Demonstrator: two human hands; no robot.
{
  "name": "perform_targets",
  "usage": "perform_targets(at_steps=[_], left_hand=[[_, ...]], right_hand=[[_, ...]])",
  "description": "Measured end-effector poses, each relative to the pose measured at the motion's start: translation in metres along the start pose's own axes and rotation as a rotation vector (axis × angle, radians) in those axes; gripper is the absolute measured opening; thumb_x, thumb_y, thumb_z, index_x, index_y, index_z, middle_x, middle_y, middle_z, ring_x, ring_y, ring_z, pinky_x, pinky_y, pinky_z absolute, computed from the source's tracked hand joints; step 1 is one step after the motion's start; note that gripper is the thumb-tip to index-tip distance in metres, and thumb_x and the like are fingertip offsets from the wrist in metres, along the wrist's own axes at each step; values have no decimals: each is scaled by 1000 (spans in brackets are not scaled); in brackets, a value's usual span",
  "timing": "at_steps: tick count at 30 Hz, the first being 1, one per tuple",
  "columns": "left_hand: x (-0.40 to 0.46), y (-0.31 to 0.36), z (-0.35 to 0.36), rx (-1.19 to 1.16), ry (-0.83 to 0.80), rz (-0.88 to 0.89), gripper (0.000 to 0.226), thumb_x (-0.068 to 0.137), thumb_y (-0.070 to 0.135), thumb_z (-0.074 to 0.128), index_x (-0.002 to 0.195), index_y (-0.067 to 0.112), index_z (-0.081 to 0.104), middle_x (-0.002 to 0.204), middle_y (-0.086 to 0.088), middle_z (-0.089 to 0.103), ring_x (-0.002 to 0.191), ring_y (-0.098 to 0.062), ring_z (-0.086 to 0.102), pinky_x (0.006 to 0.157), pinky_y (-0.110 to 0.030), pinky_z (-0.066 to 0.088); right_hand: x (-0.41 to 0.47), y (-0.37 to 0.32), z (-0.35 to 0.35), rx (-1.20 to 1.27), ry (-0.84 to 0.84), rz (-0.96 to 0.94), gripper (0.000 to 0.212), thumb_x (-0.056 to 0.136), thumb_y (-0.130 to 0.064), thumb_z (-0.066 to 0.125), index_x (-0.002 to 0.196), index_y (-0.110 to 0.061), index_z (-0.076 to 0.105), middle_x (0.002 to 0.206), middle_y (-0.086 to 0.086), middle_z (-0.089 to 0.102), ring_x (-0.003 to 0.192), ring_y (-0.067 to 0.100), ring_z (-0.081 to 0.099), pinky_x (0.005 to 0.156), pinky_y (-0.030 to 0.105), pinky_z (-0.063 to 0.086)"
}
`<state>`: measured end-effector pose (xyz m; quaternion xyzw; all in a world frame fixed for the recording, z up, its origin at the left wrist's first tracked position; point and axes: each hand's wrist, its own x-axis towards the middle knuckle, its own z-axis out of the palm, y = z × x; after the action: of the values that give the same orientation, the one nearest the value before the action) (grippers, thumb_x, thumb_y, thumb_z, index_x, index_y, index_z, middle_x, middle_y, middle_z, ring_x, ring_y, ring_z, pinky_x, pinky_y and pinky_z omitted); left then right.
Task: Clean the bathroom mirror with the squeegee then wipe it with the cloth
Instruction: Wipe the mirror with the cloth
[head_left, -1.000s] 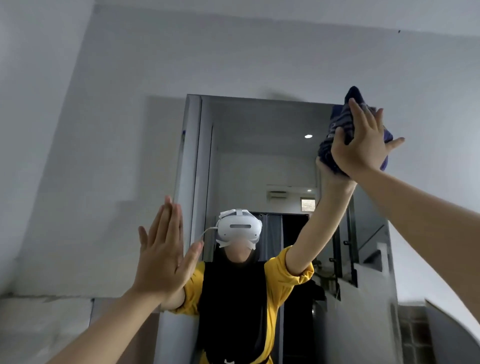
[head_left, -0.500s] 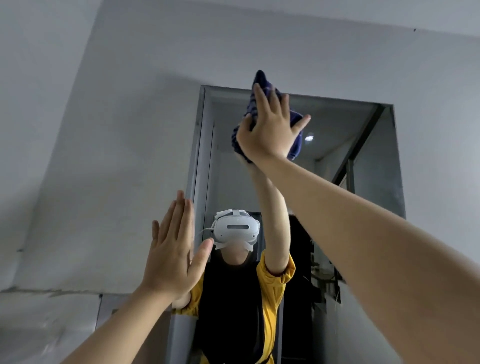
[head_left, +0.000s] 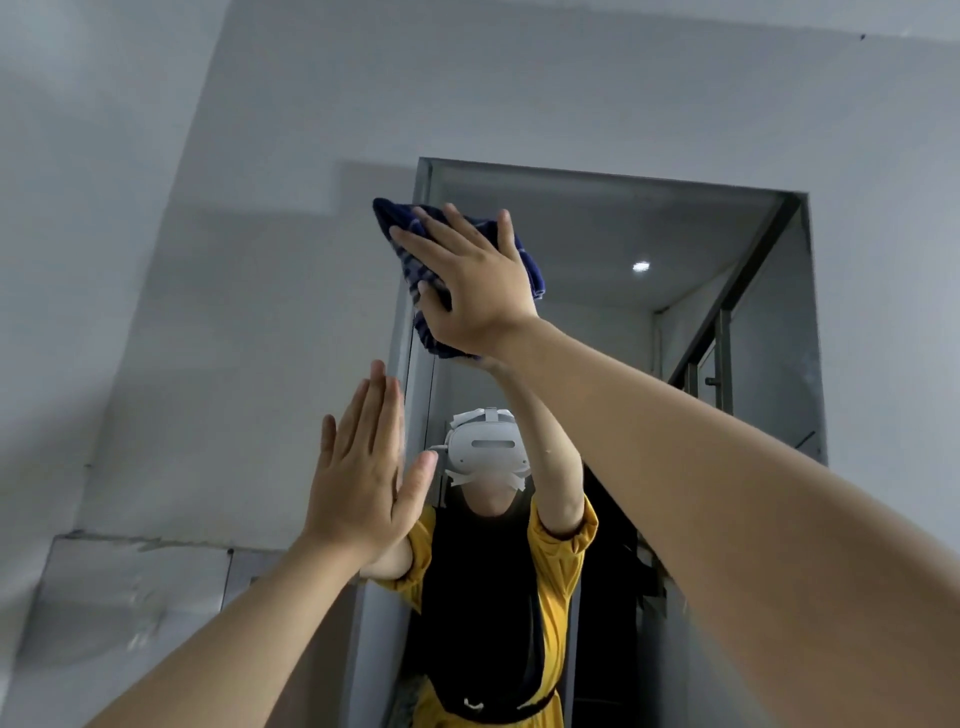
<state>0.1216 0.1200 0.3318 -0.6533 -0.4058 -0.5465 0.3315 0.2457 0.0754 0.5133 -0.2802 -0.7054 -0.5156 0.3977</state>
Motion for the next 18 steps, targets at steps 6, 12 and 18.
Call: perform_targets(at_steps=[6, 12, 18], left_hand=[[-17, -1, -3, 126, -70, 48, 70, 94, 52, 10, 149, 9, 2, 160, -9, -4, 147, -21, -1, 117, -50, 19], [-54, 12, -9, 119, -88, 148, 73, 92, 47, 25, 148, 3, 7, 159, -14, 4, 147, -26, 6, 114, -51, 21], [-67, 23, 0, 134, -79, 80, 74, 93, 49, 23, 147, -1, 11, 158, -17, 8, 146, -29, 9, 113, -55, 23]], right_hand=[[-55, 45, -22, -38, 47, 28, 55, 86, -27, 50, 141, -29, 45, 149, -1, 44, 142, 25, 32, 113, 62, 6], [-109, 95, -49, -82, 123, 224, 55, 88, -27, 49, 142, -29, 43, 151, -2, 41, 143, 24, 29, 112, 62, 8], [-165, 138, -73, -130, 195, 416, 55, 88, -32, 46, 143, -31, 39, 151, 3, 40, 144, 24, 27, 113, 64, 3]])
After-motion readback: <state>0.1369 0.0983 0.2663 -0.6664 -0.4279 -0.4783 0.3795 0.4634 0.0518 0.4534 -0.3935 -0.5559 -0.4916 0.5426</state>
